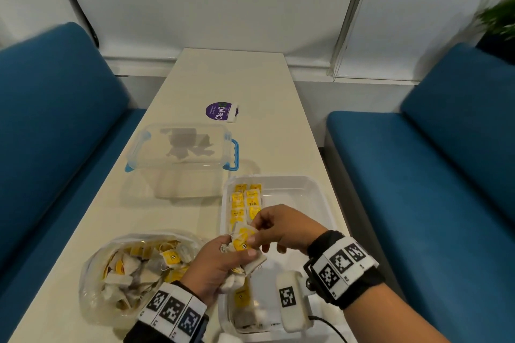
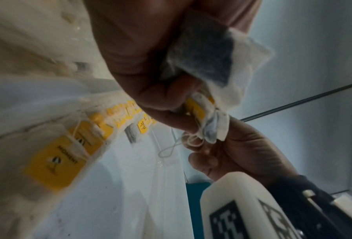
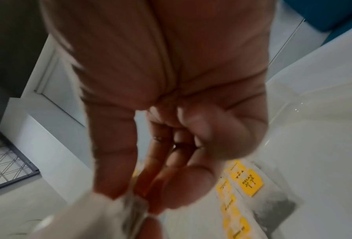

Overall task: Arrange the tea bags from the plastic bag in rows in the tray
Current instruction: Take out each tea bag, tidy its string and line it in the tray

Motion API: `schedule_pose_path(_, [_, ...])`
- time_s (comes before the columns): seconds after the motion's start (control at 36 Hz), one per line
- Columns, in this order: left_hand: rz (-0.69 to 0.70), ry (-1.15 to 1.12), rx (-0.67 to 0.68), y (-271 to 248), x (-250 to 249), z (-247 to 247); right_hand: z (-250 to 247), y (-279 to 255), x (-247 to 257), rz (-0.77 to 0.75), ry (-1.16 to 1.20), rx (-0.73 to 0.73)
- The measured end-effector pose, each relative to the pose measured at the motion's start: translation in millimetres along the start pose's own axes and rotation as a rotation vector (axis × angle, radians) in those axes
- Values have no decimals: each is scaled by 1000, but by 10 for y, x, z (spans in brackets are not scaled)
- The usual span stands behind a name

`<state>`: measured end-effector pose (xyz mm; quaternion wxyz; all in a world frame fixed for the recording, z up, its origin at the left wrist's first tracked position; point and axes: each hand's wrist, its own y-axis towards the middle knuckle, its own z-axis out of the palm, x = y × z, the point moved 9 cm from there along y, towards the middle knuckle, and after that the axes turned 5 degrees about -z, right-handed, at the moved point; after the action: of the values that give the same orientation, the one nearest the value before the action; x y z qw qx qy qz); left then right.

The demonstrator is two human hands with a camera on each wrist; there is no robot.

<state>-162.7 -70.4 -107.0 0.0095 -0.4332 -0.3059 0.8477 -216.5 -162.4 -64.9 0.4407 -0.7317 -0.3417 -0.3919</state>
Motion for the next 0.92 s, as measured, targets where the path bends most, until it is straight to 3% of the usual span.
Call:
schedule_pose_path(0.36, [38, 78, 3, -57, 77, -8, -98, -206, -4, -85, 267, -183])
schedule_pose_path(0.56, [108, 133, -70, -88, 9, -106, -377, -313, -10, -122, 306, -389])
schedule_pose_path(0.78, [223, 248, -64, -151, -246, -3, -391, -370, 183, -196, 33, -297])
schedule_pose_path(0.92, [209, 280, -53, -71, -238, 59, -254, -322, 274, -234, -80, -238])
